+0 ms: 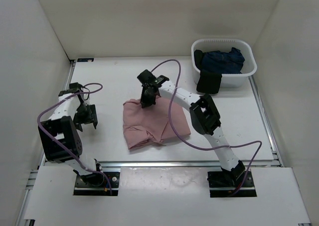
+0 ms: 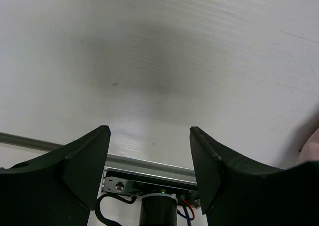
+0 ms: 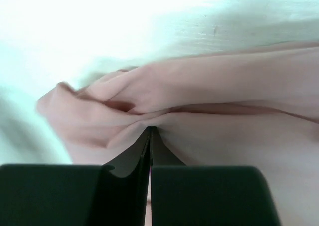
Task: Fold and stack the trousers
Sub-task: Fold the trousers
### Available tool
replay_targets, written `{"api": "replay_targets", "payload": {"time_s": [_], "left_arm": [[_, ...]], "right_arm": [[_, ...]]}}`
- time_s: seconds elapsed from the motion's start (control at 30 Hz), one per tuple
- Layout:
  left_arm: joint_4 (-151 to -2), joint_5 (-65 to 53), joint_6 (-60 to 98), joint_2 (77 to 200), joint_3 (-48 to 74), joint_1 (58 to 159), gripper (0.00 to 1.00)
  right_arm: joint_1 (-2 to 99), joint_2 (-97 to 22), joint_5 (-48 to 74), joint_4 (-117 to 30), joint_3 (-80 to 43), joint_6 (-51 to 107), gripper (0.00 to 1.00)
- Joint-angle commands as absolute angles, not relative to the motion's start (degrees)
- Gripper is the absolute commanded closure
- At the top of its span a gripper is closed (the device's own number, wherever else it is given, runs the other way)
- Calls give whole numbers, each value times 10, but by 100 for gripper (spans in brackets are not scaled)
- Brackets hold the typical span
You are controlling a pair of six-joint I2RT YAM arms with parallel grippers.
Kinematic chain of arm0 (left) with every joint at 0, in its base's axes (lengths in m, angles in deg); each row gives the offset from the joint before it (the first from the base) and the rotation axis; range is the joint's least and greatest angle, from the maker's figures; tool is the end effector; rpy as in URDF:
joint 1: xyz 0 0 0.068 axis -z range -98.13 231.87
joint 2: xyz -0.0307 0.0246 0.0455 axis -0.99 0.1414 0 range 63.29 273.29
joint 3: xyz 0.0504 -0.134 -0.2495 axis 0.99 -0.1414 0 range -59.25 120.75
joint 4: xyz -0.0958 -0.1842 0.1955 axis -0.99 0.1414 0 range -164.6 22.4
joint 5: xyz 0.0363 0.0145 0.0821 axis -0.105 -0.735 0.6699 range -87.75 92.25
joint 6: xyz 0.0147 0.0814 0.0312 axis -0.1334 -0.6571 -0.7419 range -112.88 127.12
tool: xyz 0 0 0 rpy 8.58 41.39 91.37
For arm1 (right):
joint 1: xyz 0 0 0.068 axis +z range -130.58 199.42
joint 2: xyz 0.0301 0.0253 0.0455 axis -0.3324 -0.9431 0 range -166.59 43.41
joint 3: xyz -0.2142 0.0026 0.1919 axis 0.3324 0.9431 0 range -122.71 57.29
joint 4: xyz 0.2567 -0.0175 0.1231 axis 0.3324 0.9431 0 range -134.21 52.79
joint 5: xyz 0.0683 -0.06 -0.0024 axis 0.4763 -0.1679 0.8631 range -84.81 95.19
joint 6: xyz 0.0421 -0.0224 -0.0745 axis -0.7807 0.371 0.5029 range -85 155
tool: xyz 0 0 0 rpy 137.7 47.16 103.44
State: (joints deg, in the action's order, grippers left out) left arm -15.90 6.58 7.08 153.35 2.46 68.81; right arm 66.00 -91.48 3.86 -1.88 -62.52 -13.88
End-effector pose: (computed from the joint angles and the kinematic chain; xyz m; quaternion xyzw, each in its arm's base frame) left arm 0.2855 0.0723 0.1651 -0.1143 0.9924 0.0404 0.0212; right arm 0.3971 0.4171 0.1704 0.0225 0.9595 0.2001 0.1969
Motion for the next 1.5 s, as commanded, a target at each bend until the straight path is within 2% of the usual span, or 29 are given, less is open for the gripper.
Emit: {"api": "replay_targets", "payload": {"time_s": [0.0,0.07,0.2,0.23,0.37,0.5,0.6,0.67,0.77,0.87,0.93,1.03,1.07,1.13,1.17,1.3,1.4,1.47], "left_arm": [[-160,81,71,1496,24,679,23],[-160,81,71,1496,24,679,23],[-155,81,71,1491,24,679,23],[-155,87,71,1491,24,679,23],[-155,98,71,1479,19,674,23],[-155,104,71,1474,14,674,23],[-155,104,71,1469,14,668,22],[-155,97,71,1469,14,668,22],[-155,92,71,1469,14,668,22],[-155,80,71,1481,20,668,22],[-149,74,71,1481,35,668,22],[-149,63,71,1465,40,668,22],[-149,63,71,1460,40,668,22],[-149,58,71,1445,40,668,22],[-149,58,71,1445,40,668,22],[-162,58,71,1425,40,668,22],[-170,72,71,1413,47,668,21],[-177,80,71,1407,53,662,20]], "right_arm": [[657,-964,33,49,-644,-204,100],[642,-964,25,32,-628,-226,100],[616,-920,-92,4,-583,-314,100],[609,-899,-128,-12,-583,-327,100],[598,-902,-147,-18,-638,-336,100],[592,-934,-95,3,-705,-283,100],[592,-897,-33,-51,-660,-225,99],[592,-871,-16,-75,-617,-172,95],[598,-847,-2,-60,-611,-132,93],[604,-841,35,-30,-624,-99,88],[615,-804,27,-5,-617,-55,82],[634,-700,-24,0,-541,-12,44],[634,-634,-43,0,-513,-12,25],[612,-565,-77,17,-428,5,13],[600,-502,-88,29,-406,15,1],[492,-377,-128,154,-330,30,1],[390,-284,-222,233,-296,30,1],[364,-210,-271,251,-258,16,1]]}}
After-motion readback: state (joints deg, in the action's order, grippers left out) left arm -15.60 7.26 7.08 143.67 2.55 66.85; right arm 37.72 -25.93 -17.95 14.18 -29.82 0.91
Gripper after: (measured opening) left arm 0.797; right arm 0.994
